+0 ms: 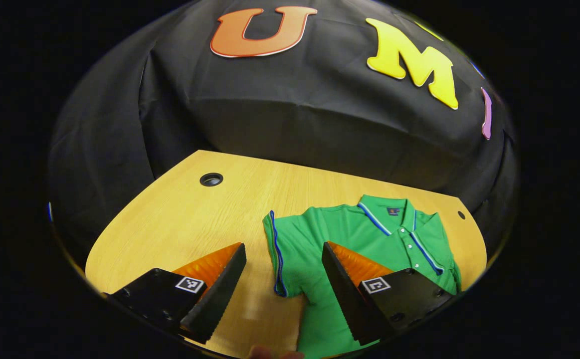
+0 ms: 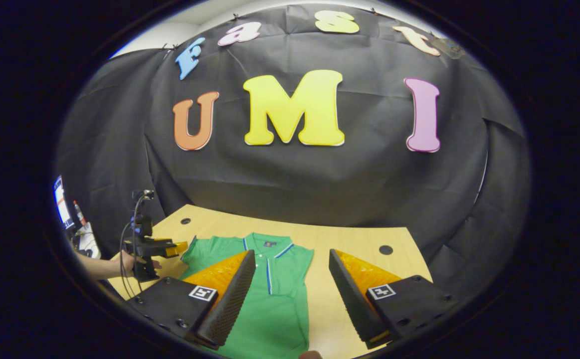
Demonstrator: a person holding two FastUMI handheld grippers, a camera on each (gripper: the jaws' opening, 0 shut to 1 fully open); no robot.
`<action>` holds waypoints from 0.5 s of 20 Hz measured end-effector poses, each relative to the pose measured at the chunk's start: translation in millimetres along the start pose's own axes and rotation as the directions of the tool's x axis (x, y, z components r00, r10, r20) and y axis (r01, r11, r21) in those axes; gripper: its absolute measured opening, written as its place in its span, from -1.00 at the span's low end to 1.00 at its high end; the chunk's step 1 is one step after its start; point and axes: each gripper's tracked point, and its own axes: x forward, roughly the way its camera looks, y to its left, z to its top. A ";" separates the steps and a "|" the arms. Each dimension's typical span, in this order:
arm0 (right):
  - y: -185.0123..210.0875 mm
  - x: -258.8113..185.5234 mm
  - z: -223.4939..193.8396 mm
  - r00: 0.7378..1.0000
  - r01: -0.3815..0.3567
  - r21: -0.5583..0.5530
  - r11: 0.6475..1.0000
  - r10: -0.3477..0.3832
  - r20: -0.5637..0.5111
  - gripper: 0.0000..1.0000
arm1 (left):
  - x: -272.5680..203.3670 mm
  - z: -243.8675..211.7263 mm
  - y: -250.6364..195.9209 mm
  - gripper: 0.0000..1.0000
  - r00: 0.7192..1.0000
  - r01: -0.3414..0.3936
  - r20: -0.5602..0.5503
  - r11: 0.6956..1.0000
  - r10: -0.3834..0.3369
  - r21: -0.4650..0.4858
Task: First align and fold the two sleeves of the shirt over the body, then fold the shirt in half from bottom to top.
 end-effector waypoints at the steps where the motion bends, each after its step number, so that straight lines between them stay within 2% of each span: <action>1: -0.1 -1.1 -7.4 1.000 -0.004 -0.010 1.000 0.003 -0.015 0.82 | 8.5 -5.0 4.0 0.96 1.000 -0.014 -0.014 1.000 0.014 0.004; 2: 0.2 -2.1 -11.9 1.000 -0.008 -0.019 1.000 0.007 -0.027 0.88 | 15.9 -9.0 8.0 0.96 0.999 -0.031 -0.021 0.999 0.031 0.013; 4: -1.7 -4.2 -21.1 0.999 -0.005 -0.029 1.000 0.004 -0.046 0.82 | 27.4 -15.0 16.2 0.94 0.997 -0.073 -0.028 0.997 0.074 0.039; 7: -5.9 -2.4 -33.6 0.997 0.004 0.001 1.000 -0.004 -0.078 0.82 | 36.8 -21.8 17.4 0.87 0.995 -0.083 -0.044 0.995 0.086 0.053; 9: -8.1 0.2 -41.3 0.995 0.011 0.025 1.000 -0.008 -0.097 0.82 | 42.4 -23.5 15.7 0.76 0.995 -0.083 -0.049 0.995 0.086 0.058; 10: -9.2 0.7 -46.5 0.994 0.013 0.030 0.999 -0.010 -0.110 0.88 | 44.8 -24.5 14.5 0.70 0.995 -0.085 -0.049 0.994 0.088 0.062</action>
